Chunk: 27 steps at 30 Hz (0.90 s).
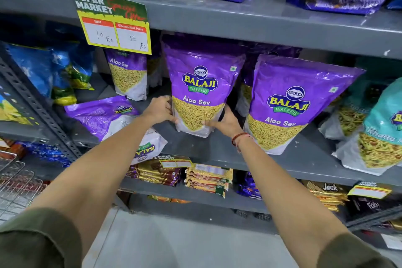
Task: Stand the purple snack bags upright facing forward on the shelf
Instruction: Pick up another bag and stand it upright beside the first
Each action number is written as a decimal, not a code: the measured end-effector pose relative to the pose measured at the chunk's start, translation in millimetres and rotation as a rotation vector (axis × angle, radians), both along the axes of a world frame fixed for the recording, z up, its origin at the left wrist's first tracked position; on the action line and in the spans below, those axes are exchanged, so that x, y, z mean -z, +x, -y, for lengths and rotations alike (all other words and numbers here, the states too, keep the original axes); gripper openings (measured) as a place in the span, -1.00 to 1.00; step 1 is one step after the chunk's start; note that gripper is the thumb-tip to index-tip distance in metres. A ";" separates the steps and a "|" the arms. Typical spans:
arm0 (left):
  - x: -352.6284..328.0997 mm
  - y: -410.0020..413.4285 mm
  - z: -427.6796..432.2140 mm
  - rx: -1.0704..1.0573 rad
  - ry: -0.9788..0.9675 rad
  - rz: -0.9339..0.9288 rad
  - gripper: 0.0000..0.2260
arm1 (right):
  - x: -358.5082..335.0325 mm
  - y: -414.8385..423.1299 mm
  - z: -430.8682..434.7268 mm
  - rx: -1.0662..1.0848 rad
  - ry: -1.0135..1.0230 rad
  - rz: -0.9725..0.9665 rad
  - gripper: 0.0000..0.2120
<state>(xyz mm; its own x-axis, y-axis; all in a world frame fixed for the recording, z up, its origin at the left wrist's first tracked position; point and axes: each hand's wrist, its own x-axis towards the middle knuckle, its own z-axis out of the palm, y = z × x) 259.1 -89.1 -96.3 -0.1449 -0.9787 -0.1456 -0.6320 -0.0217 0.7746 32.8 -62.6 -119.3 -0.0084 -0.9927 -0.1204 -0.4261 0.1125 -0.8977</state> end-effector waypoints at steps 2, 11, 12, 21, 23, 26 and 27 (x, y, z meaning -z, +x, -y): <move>2.4 3.2 -0.4 -0.011 0.013 -0.003 -0.43 | 6.1 -0.2 8.0 -0.052 -0.025 0.016 -0.13; 6.5 -2.3 -27.6 -0.048 -0.018 -0.039 -0.56 | 4.3 -4.8 -4.9 -0.125 -0.035 0.062 -0.30; 6.5 -2.3 -30.9 -0.046 -0.018 -0.039 -0.58 | 5.5 -6.4 -6.8 -0.130 -0.028 0.062 -0.29; 2.9 -6.0 -42.0 -0.022 -0.045 0.067 -0.53 | 25.9 -2.0 -27.7 0.074 0.016 0.083 -0.15; 1.9 -1.9 -47.5 -0.090 -0.084 0.049 -0.46 | 23.9 11.3 -54.2 0.263 -0.031 0.087 -0.41; 0.3 14.8 -59.8 -0.292 -0.234 -0.012 -0.55 | 30.6 35.6 -84.8 0.443 -0.125 0.117 -0.65; 0.6 22.7 -65.7 -0.361 -0.296 0.000 -0.58 | 33.0 45.7 -89.9 0.422 -0.133 0.086 -0.65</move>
<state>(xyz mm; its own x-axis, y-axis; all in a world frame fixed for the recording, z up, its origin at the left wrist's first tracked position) 281.8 -23.4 -96.9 0.2127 -0.9659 0.1476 -0.6247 -0.0183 0.7807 78.6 27.3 -152.3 -0.4112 -0.9115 -0.0096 -0.2908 0.1411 -0.9463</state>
